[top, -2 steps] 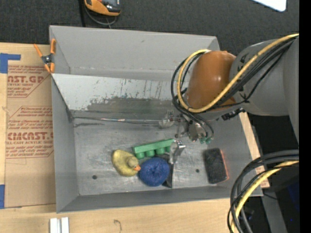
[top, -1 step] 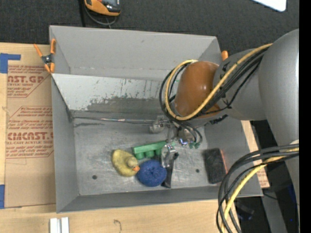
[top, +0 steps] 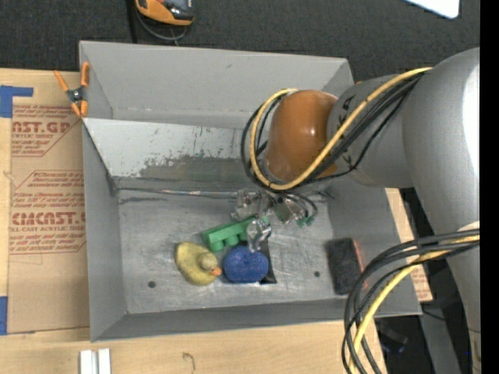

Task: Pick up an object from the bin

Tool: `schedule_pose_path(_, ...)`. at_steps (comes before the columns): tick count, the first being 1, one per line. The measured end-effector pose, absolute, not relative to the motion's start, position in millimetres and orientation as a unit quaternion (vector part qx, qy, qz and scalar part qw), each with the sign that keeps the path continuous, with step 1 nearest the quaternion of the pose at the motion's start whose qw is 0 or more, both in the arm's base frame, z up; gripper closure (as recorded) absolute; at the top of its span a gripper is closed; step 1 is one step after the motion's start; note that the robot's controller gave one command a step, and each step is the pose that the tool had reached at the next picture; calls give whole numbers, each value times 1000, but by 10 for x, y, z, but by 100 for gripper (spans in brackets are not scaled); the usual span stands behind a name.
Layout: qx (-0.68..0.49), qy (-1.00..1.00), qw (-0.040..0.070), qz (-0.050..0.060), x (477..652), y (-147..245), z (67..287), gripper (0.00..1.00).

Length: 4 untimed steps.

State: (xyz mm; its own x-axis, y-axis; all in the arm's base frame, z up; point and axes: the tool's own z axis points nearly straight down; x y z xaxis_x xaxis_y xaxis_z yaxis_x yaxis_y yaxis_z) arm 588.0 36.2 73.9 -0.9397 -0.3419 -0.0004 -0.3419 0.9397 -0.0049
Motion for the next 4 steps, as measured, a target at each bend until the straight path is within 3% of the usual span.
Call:
schedule_pose_path(3, -173, 985, 0, -1, 5870, 364, 771, 100)
schedule_pose_path(4, -173, 985, 0, 0, 5862, 376, 893, 100)
